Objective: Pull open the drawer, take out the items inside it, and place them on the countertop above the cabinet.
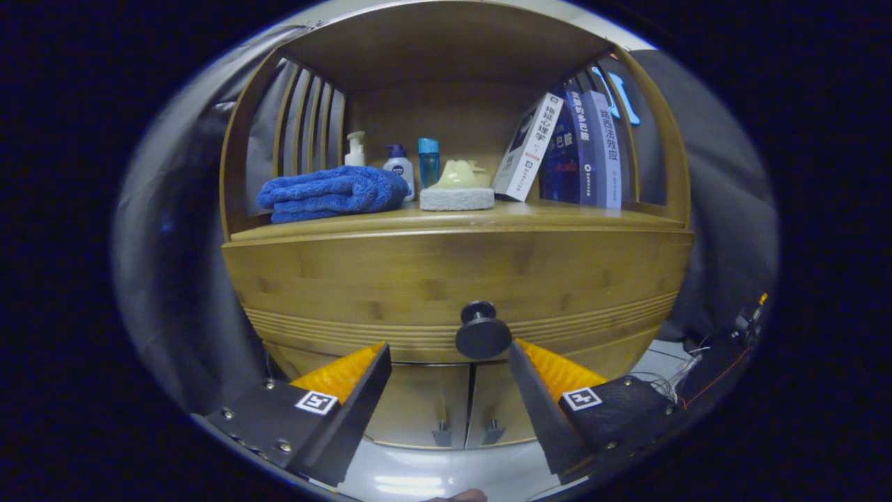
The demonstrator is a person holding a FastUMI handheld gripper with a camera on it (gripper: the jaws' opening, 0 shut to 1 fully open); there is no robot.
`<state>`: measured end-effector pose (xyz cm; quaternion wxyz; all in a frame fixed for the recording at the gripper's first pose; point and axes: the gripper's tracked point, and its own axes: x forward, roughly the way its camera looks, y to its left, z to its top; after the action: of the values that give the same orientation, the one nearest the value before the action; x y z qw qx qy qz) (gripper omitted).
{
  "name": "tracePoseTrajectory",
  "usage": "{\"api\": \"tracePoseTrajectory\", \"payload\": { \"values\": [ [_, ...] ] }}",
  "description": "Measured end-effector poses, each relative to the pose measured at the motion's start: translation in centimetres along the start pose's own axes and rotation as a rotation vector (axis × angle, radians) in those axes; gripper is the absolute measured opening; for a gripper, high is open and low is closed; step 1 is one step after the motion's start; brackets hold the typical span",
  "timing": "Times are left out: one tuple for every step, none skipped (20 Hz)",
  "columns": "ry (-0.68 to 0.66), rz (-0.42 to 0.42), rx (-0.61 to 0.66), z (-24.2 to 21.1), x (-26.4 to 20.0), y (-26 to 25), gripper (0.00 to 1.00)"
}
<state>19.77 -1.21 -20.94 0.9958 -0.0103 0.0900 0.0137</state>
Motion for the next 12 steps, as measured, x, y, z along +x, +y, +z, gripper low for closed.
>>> {"api": "tracePoseTrajectory", "payload": {
  "values": [
    [0.000, 0.000, 0.000, 0.1, -0.7, 0.0, 1.00],
    [0.004, -0.005, -0.003, 0.1, -1.4, 0.0, 1.00],
    [0.008, -0.006, -0.005, 0.2, -2.0, -0.1, 1.00],
    [0.013, -0.007, -0.005, 0.3, -2.6, -0.1, 1.00],
    [0.016, -0.001, -0.004, 0.4, -3.2, 0.1, 1.00],
    [0.018, 0.001, -0.003, 0.7, -3.7, 0.1, 1.00],
    [0.019, 0.004, -0.001, 1.0, -4.3, 0.2, 1.00],
    [0.022, 0.004, -0.001, 1.4, -5.0, 0.2, 1.00],
    [0.022, 0.002, -0.005, 1.9, -5.7, 0.1, 1.00],
    [0.014, -0.003, -0.015, 2.8, -6.4, 0.0, 1.00],
    [0.001, -0.005, -0.023, 3.8, -7.4, -0.1, 1.00],
    [-0.020, -0.001, -0.022, 5.0, -8.4, 0.0, 1.00]
  ]
}}
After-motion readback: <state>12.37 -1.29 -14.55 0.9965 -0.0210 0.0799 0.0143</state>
